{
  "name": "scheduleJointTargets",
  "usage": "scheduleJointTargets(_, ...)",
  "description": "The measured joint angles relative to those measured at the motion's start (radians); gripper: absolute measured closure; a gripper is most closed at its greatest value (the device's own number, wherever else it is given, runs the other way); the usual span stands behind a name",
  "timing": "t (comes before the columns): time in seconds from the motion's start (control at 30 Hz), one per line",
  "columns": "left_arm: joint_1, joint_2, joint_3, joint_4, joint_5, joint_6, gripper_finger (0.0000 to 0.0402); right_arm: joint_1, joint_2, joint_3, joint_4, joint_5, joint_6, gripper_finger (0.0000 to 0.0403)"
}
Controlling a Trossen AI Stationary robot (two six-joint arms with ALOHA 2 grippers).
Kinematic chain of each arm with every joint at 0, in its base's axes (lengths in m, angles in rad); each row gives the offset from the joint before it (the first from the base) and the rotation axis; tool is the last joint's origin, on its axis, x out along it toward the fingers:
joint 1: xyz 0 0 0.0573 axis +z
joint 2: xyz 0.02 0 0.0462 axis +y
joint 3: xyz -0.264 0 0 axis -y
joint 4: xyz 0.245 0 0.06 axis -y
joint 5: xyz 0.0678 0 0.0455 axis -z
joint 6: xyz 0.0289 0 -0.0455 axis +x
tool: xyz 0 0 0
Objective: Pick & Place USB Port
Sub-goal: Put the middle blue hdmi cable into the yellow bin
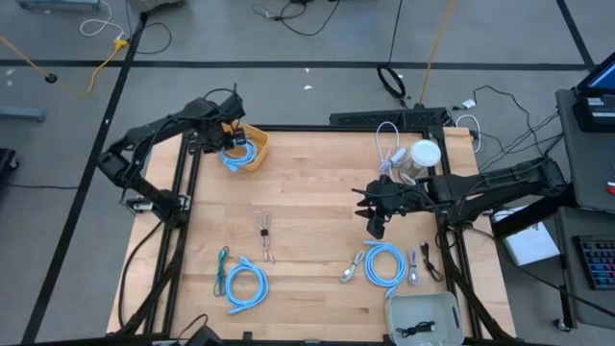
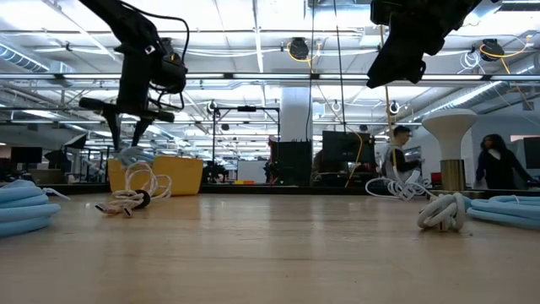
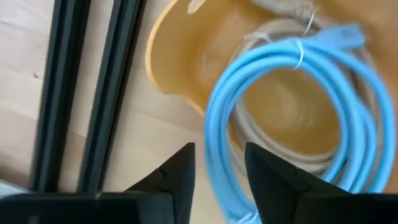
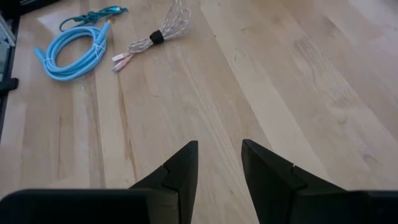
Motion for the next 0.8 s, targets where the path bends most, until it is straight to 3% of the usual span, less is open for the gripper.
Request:
scheduleJointTargets(0.2,-0.023,-0.062,0.000,-0.046,0.001,0.086,0.0306,-0.001,0.000,0.000,0.001,-0.026,-0.043,0.0287)
scheduleJointTargets(0.43,-0.054,-0.236,0.020,-0.023,-0.017,0.101,0.0336,-0.001,0.000,0.000,0.007,-0.026,-0.044,0.0287)
scheduleJointTargets(0.57,-0.089,-0.336,0.021,0.029,0.120,0.145,0.0350,-0.001,0.000,0.000,0.006,-0.027,-0.044,0.0287)
scheduleJointTargets(0.63,-0.118,-0.364,0.021,0.011,0.141,0.130,0.0357,-0.001,0.000,0.000,0.006,-0.027,-0.043,0.0287)
scheduleJointTargets(0.8,-0.186,-0.370,0.020,-0.148,0.069,0.052,0.0393,-0.001,0.000,0.000,0.007,-0.027,-0.043,0.0287)
